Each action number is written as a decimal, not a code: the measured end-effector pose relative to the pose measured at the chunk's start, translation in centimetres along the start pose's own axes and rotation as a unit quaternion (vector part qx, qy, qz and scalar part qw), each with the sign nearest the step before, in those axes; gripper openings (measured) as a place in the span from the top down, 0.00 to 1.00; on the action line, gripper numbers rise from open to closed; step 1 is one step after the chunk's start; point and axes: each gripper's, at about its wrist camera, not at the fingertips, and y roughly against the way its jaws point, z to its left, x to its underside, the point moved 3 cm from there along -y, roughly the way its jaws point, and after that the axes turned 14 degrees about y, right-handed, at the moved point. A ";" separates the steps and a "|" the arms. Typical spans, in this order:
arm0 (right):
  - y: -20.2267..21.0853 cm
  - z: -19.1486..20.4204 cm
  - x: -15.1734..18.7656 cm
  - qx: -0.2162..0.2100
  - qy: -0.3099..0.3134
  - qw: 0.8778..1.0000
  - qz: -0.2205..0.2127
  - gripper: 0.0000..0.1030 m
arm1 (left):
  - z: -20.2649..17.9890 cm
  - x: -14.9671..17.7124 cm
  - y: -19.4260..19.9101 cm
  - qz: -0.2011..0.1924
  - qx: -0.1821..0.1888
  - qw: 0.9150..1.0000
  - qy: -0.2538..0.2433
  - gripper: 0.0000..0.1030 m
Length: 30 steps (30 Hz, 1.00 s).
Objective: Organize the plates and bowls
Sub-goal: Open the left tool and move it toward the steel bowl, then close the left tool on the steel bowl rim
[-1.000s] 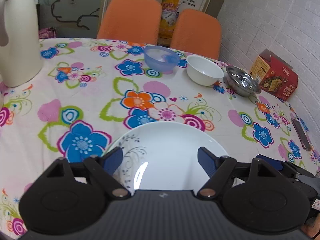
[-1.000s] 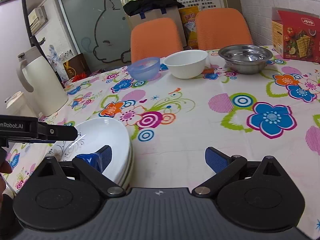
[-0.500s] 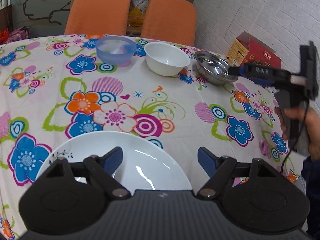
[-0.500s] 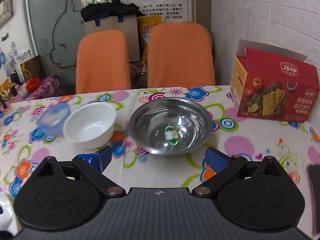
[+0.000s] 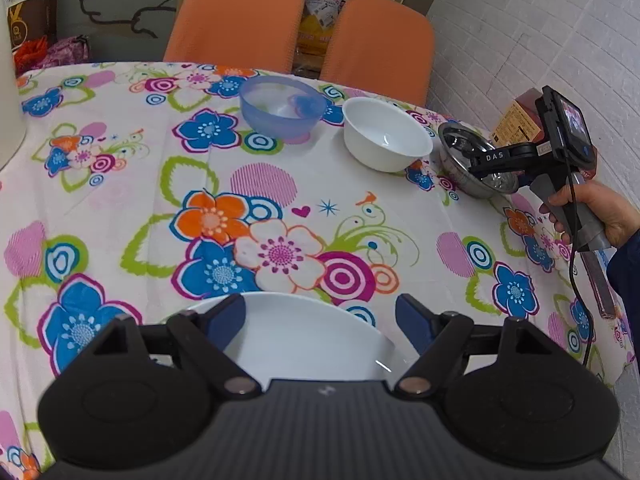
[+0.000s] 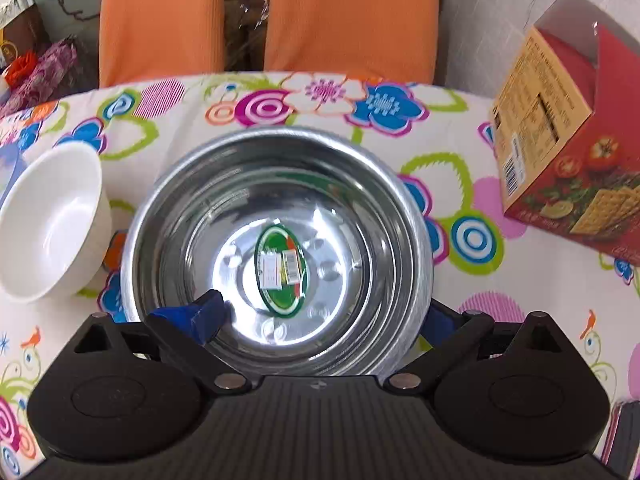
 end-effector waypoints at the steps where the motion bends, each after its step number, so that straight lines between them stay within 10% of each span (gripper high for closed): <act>1: 0.1 0.1 0.3 -0.006 0.003 1.000 0.005 0.15 | -0.1 0.1 -0.1 0.003 0.003 1.000 0.000 0.24; 13: 3.7 4.6 4.4 -0.084 0.080 0.993 0.030 0.15 | -2.1 0.9 1.3 -0.002 0.029 0.999 -0.030 0.24; 22: 9.3 2.6 7.6 -0.025 -0.010 0.987 -0.158 0.15 | -6.7 -4.3 -3.9 0.033 0.040 0.999 -0.010 0.24; 30: 6.3 1.5 8.2 -0.055 -0.040 0.983 -0.168 0.15 | -12.1 -6.5 -12.4 0.070 0.028 0.997 0.002 0.24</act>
